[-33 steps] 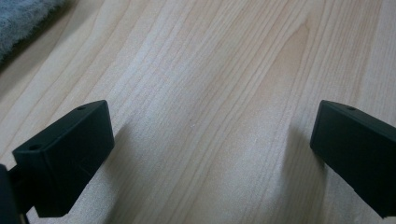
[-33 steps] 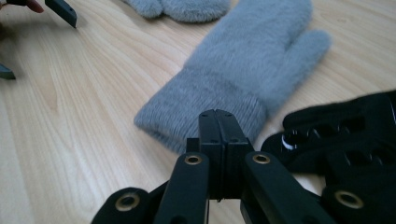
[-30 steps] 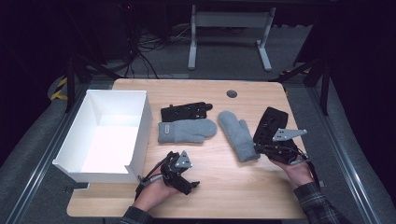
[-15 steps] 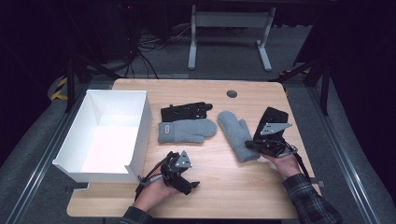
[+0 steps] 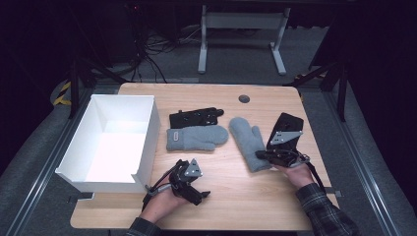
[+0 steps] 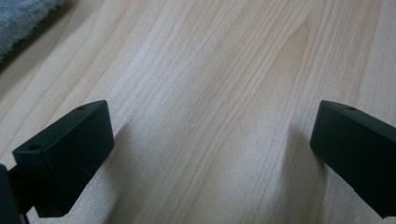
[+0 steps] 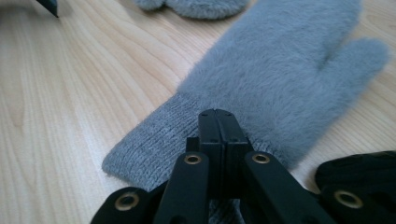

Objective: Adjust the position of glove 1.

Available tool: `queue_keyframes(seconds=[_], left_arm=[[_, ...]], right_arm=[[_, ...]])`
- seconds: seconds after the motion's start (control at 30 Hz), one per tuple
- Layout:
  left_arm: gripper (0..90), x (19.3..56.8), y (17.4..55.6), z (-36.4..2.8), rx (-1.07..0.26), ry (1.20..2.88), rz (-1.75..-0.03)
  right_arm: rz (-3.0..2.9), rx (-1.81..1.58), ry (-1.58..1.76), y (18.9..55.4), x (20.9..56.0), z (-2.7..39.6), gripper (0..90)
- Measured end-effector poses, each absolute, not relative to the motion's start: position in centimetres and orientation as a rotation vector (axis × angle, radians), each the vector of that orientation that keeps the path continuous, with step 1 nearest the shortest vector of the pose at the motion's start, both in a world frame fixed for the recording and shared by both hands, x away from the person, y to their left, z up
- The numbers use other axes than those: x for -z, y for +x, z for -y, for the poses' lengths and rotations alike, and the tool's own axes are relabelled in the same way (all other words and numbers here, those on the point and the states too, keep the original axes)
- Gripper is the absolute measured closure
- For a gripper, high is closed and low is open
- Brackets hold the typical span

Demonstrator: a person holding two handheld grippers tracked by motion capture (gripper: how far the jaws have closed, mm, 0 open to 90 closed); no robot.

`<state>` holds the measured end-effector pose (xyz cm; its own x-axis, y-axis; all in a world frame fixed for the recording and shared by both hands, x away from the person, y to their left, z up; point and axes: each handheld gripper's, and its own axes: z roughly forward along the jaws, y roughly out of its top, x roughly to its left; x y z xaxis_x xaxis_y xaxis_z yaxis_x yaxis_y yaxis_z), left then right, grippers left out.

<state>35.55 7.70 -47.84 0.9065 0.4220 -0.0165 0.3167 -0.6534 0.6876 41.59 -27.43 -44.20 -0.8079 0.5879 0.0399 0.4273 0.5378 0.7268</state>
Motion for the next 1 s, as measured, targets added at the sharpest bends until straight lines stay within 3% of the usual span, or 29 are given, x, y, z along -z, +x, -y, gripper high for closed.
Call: queue_keyframes(seconds=[1.0], left_arm=[[0.1, 47.8, 35.5, -7.7, -0.189, 2.333, -0.528]], right_arm=[[-2.711, -1.161, 0.643, 38.3, 44.0, 23.0, 90.0]])
